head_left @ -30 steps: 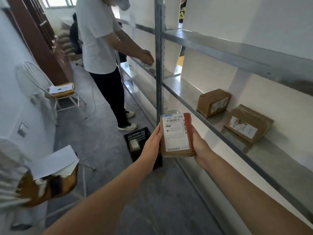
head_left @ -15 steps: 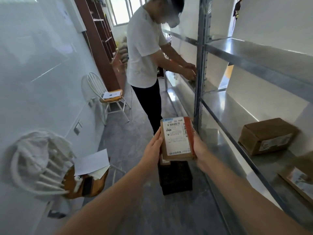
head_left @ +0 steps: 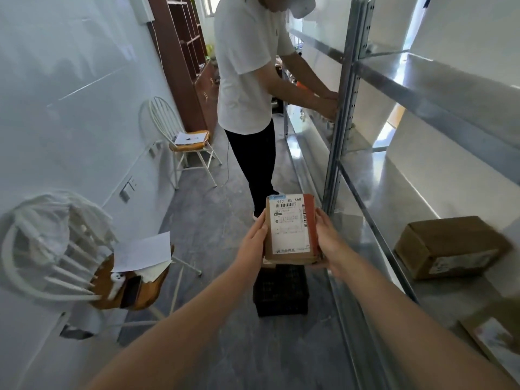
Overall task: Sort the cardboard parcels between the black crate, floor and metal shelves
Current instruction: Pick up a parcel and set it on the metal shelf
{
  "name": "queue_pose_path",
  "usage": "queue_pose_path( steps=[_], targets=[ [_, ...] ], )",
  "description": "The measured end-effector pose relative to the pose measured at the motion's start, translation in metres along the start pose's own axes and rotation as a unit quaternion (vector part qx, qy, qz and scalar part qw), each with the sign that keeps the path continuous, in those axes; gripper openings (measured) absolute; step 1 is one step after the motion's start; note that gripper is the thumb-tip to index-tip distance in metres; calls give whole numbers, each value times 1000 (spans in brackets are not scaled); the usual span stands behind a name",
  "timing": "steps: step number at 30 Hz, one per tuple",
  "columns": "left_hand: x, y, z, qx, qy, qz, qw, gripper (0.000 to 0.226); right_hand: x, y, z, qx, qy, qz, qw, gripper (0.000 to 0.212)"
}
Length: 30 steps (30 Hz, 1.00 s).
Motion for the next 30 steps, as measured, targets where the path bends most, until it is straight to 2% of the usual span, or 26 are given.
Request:
queue_pose_path(
  steps=[8, 19, 25, 30],
  targets=[
    [5, -61, -7, 33, 62, -1, 998, 39, 8, -36, 38, -87, -6, -3, 996, 32],
    [-6, -161, 70, 80, 133, 19, 988, 40, 37, -158, 27, -133, 31, -46, 990, 33],
    [-1, -204, 126, 77, 145, 39, 986, 41, 28, -223, 4, -134, -9, -78, 988, 35],
    [13, -225, 146, 88, 131, 56, 986, 42, 26, -241, -6, -126, -37, -87, 988, 30]
  ],
)
Point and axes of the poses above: each hand's wrist, its own y-axis away from the middle knuckle, its own z-axis out of the back of the hand, x = y × z, the point moved 5 cm from there along -y, towards the middle knuckle, and after that the axes turned 13 degrees about x, right-handed, at the moved point
